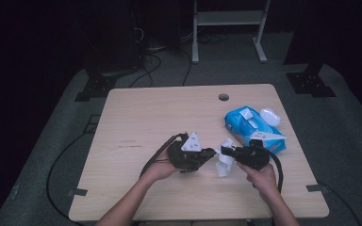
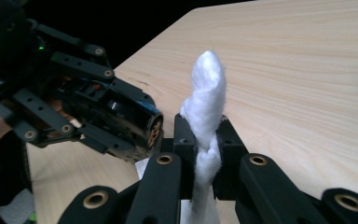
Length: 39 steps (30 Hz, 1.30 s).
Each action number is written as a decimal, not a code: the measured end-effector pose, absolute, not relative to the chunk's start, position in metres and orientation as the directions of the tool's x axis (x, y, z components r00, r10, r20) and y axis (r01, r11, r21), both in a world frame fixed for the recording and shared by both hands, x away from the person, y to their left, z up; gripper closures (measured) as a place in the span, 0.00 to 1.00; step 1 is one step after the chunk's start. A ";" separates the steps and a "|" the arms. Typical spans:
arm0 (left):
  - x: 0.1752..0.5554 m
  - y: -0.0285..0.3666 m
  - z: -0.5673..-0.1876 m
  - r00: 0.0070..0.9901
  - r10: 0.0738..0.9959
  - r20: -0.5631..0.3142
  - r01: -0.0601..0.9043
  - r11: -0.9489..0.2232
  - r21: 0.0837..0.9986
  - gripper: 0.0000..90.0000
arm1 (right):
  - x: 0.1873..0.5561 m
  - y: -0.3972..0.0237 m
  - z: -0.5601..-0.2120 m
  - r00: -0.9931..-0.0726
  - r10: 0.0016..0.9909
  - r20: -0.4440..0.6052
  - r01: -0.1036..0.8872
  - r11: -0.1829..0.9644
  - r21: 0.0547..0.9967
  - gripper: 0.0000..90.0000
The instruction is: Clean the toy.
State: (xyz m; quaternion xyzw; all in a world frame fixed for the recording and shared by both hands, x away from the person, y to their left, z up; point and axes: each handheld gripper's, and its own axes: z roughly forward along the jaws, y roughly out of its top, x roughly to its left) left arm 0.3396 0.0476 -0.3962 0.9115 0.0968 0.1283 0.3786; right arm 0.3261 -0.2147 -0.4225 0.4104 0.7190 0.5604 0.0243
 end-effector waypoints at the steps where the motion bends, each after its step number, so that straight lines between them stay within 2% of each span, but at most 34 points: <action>1: 0.340 0.046 -0.397 0.948 0.275 0.159 0.081 -0.694 0.716 0.65 | 0.325 -0.214 -0.421 -0.667 0.609 0.430 0.560 0.029 0.828 0.91; 4: 0.341 0.041 -0.398 0.952 0.266 0.153 0.076 -0.688 0.722 0.66 | 0.323 -0.206 -0.410 -0.701 0.568 0.431 0.534 0.017 0.845 0.91; 5: 0.341 0.039 -0.396 0.951 0.267 0.152 0.073 -0.677 0.732 0.69 | 0.322 -0.203 -0.406 -0.709 0.558 0.432 0.527 0.012 0.850 0.91; 8: 0.342 0.034 -0.390 0.952 0.264 0.155 0.060 -0.658 0.750 0.71 | 0.319 -0.202 -0.397 -0.729 0.533 0.430 0.505 -0.005 0.863 0.91; 12: 0.341 0.029 -0.387 0.955 0.246 0.166 0.043 -0.668 0.743 0.72 | 0.321 -0.209 -0.402 -0.707 0.539 0.458 0.524 -0.036 0.851 0.91; 19: 0.333 0.059 -0.390 0.947 0.282 0.155 0.051 -0.607 0.793 0.73 | 0.323 -0.198 -0.406 -0.719 0.508 0.474 0.534 -0.033 0.845 0.91; 22: 0.324 0.081 -0.392 0.937 0.307 0.168 0.047 -0.585 0.809 0.73 | 0.324 -0.189 -0.409 -0.723 0.512 0.463 0.538 -0.002 0.843 0.91; 31: 0.307 0.146 -0.409 0.912 0.397 0.101 0.118 -0.489 0.864 0.72 | 0.332 -0.136 -0.417 -0.760 0.492 0.425 0.540 0.113 0.834 0.91; 34: 0.305 0.155 -0.413 0.909 0.406 0.096 0.131 -0.495 0.859 0.72 | 0.337 -0.120 -0.419 -0.770 0.503 0.391 0.529 0.163 0.833 0.91; 35: 0.303 0.159 -0.420 0.901 0.418 0.114 0.131 -0.513 0.848 0.73 | 0.338 -0.116 -0.420 -0.774 0.511 0.374 0.523 0.183 0.832 0.91; 39: 0.304 0.166 -0.444 0.895 0.437 0.088 0.179 -0.533 0.827 0.73 | 0.343 -0.110 -0.428 -0.766 0.539 0.350 0.532 0.227 0.815 0.91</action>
